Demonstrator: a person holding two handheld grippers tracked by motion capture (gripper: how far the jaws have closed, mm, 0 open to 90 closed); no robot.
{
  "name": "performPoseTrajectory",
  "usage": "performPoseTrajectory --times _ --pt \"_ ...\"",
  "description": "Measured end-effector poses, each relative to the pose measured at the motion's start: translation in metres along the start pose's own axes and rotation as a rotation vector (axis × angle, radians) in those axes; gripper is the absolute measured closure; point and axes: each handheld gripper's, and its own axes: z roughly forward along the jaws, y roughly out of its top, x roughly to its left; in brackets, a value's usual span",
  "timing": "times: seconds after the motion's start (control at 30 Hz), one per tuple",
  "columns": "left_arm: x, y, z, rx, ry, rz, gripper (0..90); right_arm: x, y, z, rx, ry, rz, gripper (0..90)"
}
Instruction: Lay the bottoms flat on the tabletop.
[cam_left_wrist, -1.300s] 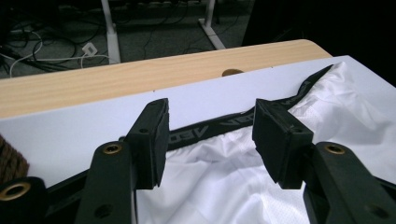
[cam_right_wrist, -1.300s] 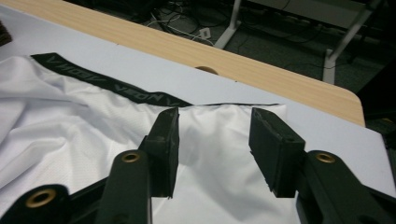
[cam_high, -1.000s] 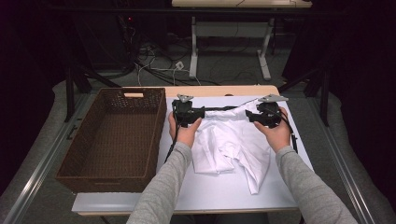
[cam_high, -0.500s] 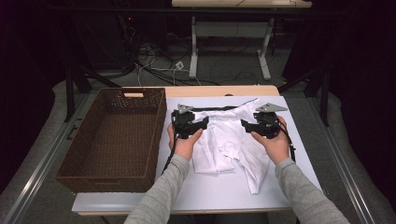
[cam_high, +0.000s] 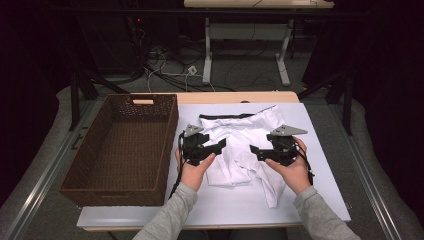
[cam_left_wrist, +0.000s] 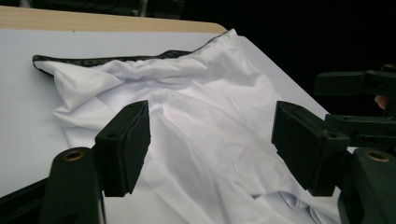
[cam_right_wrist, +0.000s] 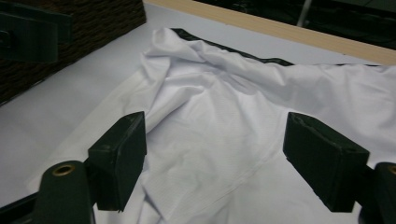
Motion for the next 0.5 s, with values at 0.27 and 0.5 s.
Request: performPoseTrajectory --times 0.27,0.5 --pt "-0.003 -0.023 -0.018 0.025 -0.018 0.0 15.4 0.019 -0.015 -0.01 0.007 0.009 -0.025 14.1" --pt "-0.007 -0.045 -0.025 0.055 -0.017 0.033 14.8 0.036 -0.028 -0.01 0.051 0.03 -0.07 15.6"
